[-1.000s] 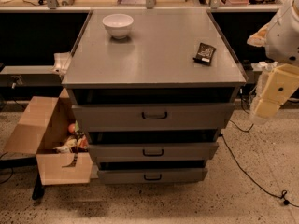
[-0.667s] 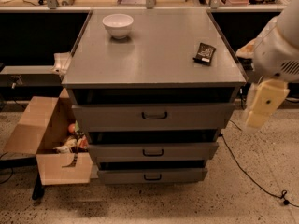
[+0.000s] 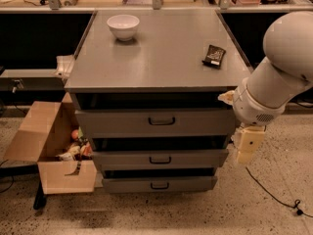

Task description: Open top drawer

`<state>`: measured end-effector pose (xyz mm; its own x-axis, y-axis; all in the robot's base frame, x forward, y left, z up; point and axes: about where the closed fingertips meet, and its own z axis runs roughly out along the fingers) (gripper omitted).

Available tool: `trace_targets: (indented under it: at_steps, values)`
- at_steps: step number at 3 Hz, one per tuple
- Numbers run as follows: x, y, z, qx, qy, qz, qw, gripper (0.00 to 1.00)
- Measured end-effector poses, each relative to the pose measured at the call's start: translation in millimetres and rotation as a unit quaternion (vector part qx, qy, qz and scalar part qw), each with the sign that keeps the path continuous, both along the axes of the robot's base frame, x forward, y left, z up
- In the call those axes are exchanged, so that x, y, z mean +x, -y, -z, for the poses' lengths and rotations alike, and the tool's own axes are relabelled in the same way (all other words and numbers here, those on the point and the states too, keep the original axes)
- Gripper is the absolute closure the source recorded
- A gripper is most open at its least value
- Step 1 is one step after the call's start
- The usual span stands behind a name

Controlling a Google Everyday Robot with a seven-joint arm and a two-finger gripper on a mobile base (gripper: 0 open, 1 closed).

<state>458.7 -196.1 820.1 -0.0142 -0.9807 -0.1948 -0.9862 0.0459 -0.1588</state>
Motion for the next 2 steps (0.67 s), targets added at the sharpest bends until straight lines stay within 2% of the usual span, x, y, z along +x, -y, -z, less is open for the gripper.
trace_targets:
  at_steps: [1,2]
  values:
    - [0.0,0.0,0.0,0.0,0.0,0.0,1.0,0.0]
    - [14.5,9.4,30.0,-0.028,0.006,-0.003,0.9996,0.0]
